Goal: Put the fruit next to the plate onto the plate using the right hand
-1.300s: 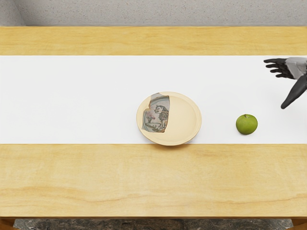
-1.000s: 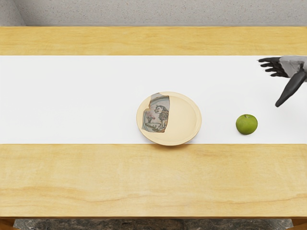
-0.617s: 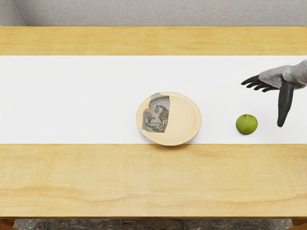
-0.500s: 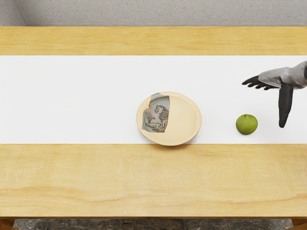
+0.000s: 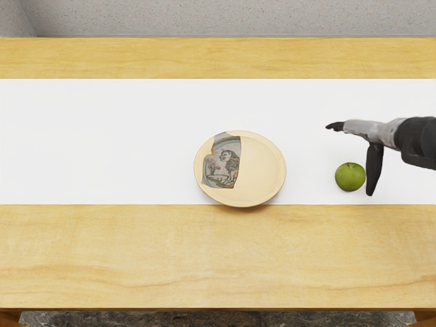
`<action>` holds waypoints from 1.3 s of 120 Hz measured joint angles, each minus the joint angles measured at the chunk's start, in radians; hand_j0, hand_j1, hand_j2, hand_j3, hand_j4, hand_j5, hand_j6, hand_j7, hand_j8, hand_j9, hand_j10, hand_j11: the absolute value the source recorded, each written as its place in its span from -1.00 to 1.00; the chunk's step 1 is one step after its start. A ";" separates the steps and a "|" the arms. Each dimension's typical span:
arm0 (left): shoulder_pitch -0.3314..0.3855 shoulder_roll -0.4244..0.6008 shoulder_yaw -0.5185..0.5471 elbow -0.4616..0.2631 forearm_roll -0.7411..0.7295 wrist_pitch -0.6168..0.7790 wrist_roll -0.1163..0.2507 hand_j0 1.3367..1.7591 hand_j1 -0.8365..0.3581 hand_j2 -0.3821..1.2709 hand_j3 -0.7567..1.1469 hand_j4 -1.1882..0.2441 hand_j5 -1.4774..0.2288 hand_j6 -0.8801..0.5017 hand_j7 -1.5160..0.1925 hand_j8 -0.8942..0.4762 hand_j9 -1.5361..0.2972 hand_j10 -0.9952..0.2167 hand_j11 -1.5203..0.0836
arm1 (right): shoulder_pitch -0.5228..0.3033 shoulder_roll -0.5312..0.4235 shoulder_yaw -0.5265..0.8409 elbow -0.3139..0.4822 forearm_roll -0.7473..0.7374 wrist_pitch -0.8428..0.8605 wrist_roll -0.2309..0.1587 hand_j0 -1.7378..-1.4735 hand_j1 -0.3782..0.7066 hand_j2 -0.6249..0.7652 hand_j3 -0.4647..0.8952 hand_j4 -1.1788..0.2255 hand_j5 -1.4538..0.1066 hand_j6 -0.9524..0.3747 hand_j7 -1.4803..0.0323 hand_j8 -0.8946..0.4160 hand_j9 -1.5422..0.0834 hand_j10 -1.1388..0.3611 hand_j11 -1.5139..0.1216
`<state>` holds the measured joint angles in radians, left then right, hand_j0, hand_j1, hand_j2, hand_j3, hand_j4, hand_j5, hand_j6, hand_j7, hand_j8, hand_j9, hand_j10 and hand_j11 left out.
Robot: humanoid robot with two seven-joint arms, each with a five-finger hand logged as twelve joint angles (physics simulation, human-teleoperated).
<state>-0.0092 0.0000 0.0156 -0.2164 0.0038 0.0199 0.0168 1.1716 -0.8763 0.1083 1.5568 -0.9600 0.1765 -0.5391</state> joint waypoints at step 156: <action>0.000 0.000 0.000 0.000 0.000 0.000 0.000 0.52 0.98 -0.54 -0.21 0.66 0.73 0.27 0.77 0.30 0.68 0.64 0.90 | -0.142 0.074 -0.030 0.010 -0.188 -0.197 -0.072 -0.40 -0.37 -0.17 -0.32 0.30 0.42 0.03 0.50 -0.05 0.48 0.16 0.43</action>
<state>-0.0092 0.0000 0.0154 -0.2163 0.0040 0.0199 0.0168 1.0297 -0.8020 0.0782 1.5671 -1.1485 -0.0203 -0.6109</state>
